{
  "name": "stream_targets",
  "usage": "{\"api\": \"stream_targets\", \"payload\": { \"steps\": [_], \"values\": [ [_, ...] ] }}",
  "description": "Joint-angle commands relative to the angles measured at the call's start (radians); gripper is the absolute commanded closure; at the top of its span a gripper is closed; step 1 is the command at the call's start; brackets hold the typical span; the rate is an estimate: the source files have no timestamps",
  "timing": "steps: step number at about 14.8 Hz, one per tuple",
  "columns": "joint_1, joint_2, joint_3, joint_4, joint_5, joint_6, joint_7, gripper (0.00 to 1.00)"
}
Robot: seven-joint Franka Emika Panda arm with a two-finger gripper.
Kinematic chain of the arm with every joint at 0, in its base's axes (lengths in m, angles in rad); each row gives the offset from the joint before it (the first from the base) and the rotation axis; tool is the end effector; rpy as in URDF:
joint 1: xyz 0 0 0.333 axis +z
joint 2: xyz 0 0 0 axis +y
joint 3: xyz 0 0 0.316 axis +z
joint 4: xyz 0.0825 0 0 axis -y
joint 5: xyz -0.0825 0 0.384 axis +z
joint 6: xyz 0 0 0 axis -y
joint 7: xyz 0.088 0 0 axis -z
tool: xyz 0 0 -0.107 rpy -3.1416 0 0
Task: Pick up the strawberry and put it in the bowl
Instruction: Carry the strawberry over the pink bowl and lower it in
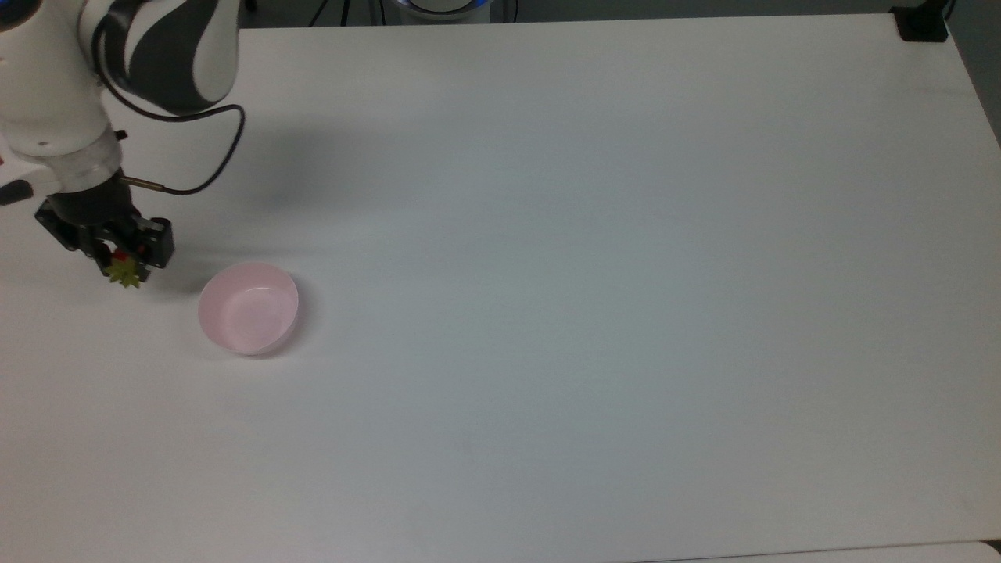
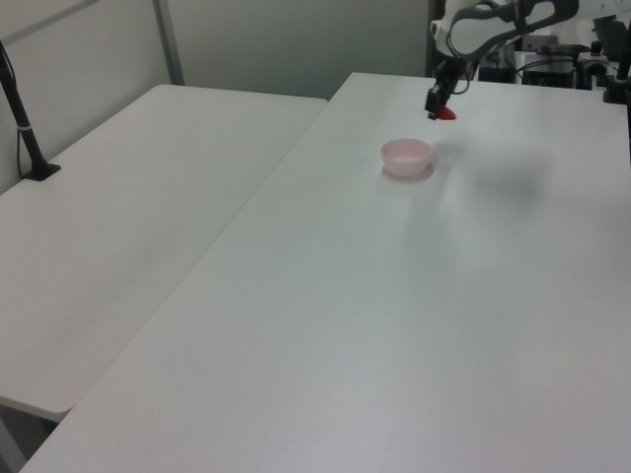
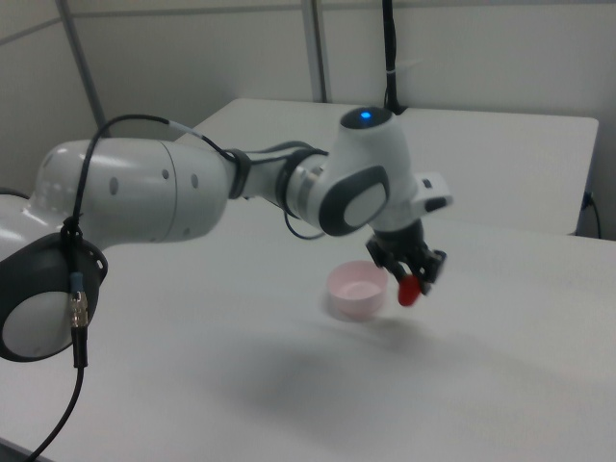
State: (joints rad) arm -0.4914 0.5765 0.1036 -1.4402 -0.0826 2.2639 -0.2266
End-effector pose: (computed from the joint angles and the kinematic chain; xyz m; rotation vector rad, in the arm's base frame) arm 0.6737 -0.2937 0.3813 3.0227 -0.2122 0.3564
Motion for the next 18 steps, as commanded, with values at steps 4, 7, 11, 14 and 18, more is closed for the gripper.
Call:
{"api": "stream_targets", "payload": {
  "steps": [4,7,11,14,18],
  "values": [
    [0.094,-0.014,0.067,-0.031,-0.008,0.006,0.199,0.74],
    [0.119,0.005,0.067,-0.037,-0.058,0.006,0.207,0.71],
    [0.117,-0.004,0.060,-0.040,-0.068,-0.015,0.202,0.33],
    [0.122,-0.044,0.068,-0.039,-0.066,-0.076,0.207,0.14],
    [0.195,-0.130,0.071,-0.040,-0.059,-0.234,0.213,0.00]
  ]
}}
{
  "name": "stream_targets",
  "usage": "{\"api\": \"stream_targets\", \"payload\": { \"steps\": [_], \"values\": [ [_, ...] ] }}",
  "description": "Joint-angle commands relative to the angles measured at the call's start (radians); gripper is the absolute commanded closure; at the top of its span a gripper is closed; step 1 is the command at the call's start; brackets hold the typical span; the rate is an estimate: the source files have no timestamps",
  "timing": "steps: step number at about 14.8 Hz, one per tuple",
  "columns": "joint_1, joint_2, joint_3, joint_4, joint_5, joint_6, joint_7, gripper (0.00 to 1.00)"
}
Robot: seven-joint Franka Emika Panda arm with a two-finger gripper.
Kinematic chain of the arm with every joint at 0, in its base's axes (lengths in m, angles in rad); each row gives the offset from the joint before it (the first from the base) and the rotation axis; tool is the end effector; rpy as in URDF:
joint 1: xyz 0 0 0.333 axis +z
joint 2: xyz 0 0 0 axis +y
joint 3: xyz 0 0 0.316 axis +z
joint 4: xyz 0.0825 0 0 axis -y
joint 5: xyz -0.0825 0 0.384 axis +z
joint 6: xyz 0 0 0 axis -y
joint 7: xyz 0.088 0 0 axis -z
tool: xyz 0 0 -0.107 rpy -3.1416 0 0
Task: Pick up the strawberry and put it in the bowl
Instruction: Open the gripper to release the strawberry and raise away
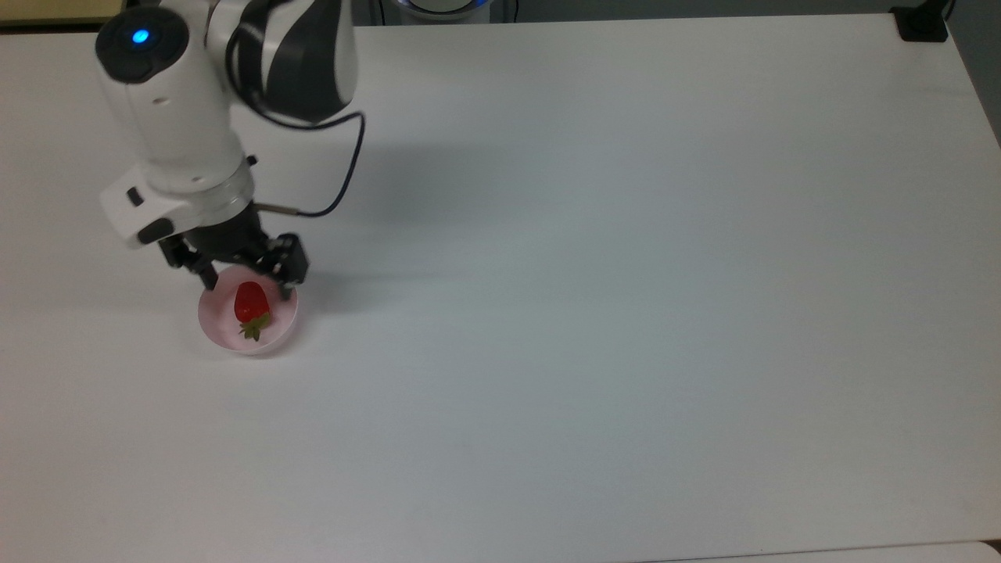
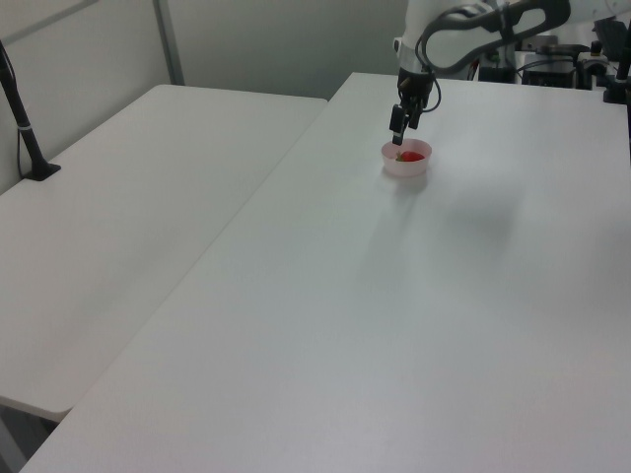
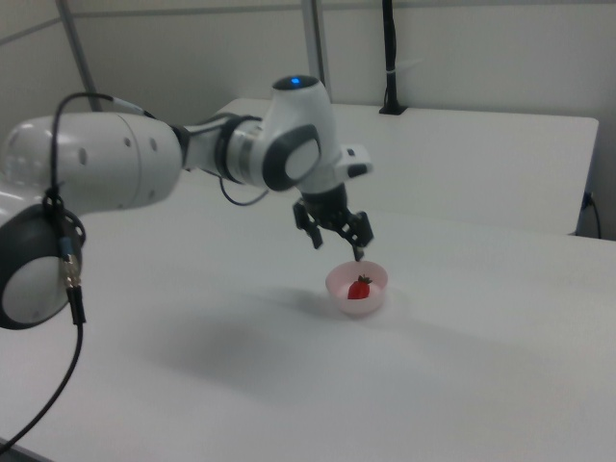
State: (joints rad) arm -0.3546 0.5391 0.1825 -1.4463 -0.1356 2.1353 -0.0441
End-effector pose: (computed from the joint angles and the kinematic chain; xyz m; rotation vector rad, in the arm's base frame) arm 0.7041 -0.1528 0.3948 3.0827 -0.1501 0.2401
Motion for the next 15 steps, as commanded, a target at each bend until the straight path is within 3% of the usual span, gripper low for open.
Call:
{"api": "stream_targets", "payload": {
  "steps": [1,7,9,10,13,15],
  "values": [
    [0.092,-0.125,-0.009,-0.034,-0.005,-0.162,0.030,0.00],
    [0.255,-0.327,-0.021,-0.081,-0.001,-0.418,0.265,0.00],
    [0.294,-0.410,-0.029,-0.112,0.004,-0.512,0.270,0.00],
    [0.327,-0.444,-0.055,-0.127,0.014,-0.528,0.270,0.00],
    [0.463,-0.505,-0.226,-0.149,0.092,-0.529,0.253,0.00],
    [0.467,-0.505,-0.229,-0.148,0.093,-0.531,0.253,0.00]
  ]
}}
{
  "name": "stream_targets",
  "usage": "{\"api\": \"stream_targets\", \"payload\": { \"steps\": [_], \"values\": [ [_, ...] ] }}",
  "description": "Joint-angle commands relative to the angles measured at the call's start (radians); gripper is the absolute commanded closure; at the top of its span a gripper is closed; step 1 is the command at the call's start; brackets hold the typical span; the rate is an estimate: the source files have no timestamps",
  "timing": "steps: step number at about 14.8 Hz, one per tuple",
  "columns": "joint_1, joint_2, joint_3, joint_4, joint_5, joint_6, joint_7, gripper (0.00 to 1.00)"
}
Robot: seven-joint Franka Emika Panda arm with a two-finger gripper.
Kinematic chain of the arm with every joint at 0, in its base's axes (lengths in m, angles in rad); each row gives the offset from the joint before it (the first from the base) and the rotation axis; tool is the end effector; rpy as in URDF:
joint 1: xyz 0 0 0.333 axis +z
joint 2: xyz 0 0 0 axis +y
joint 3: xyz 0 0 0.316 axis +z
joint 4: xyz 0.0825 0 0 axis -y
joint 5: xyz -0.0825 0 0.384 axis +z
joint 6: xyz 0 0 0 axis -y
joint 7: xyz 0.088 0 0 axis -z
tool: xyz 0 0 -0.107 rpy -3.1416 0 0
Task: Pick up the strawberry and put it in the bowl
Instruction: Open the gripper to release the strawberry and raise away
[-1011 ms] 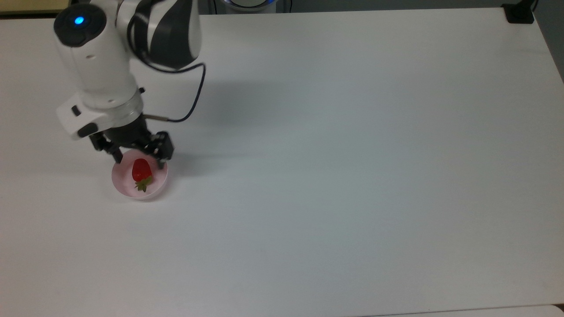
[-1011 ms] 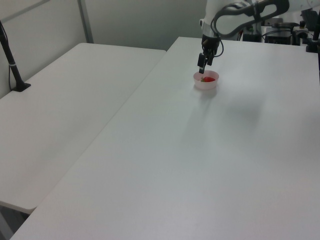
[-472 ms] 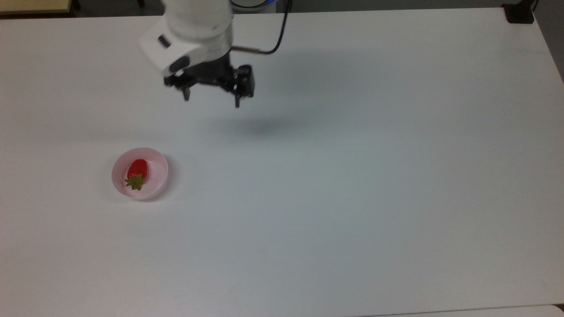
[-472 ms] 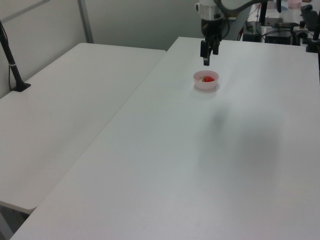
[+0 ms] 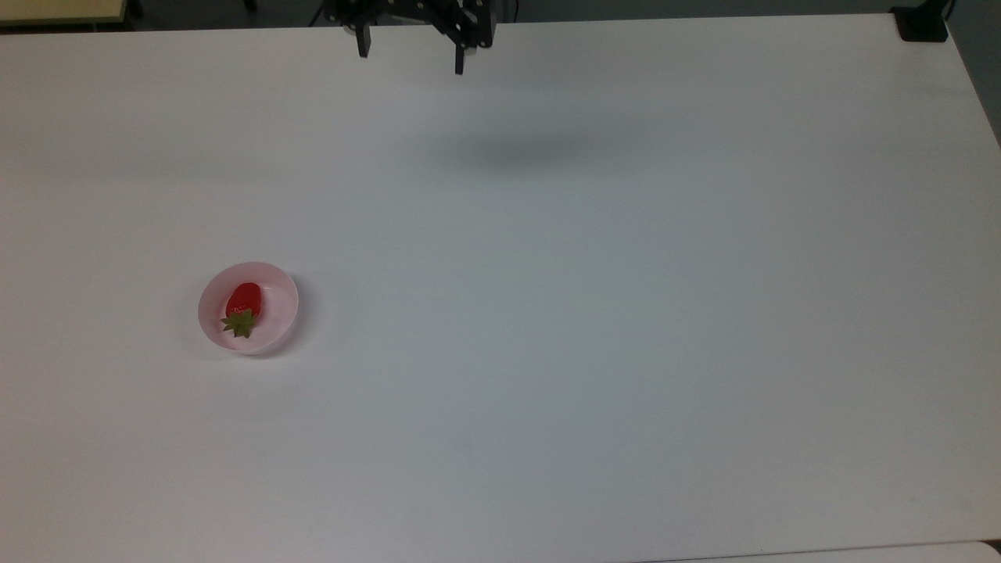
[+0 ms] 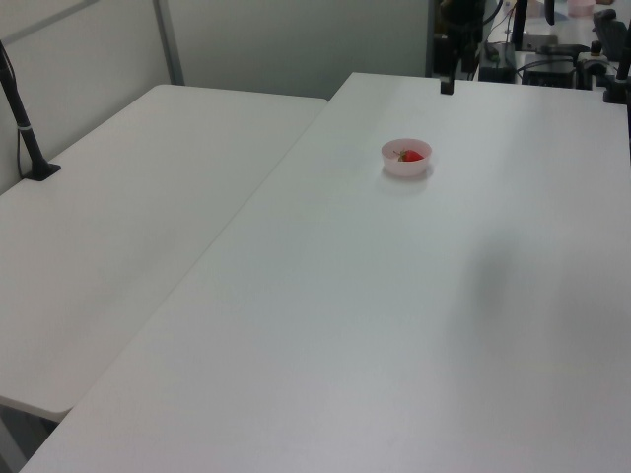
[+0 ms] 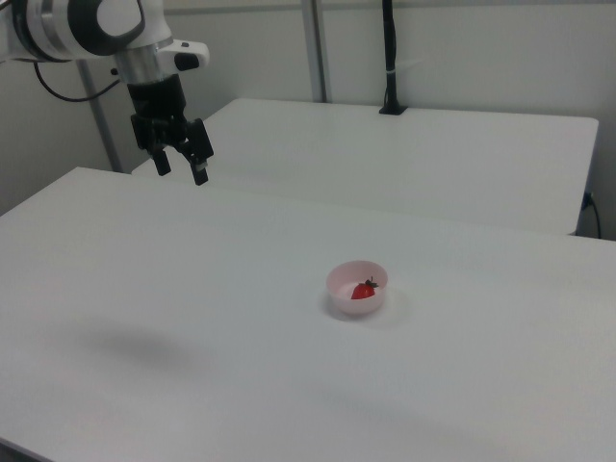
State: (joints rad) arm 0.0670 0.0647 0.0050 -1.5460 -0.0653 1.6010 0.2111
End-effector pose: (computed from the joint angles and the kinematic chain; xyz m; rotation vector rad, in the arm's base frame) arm 0.5757 0.0346 0.6025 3.0687 -0.2103 -0.0007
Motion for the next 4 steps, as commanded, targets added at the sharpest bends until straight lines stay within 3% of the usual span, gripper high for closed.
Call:
{"api": "stream_targets", "payload": {
  "steps": [1,4],
  "values": [
    [0.043,-0.031,-0.051,-0.046,0.022,0.004,-0.003,0.00],
    [0.043,-0.029,-0.051,-0.046,0.022,0.002,-0.002,0.00]
  ]
}}
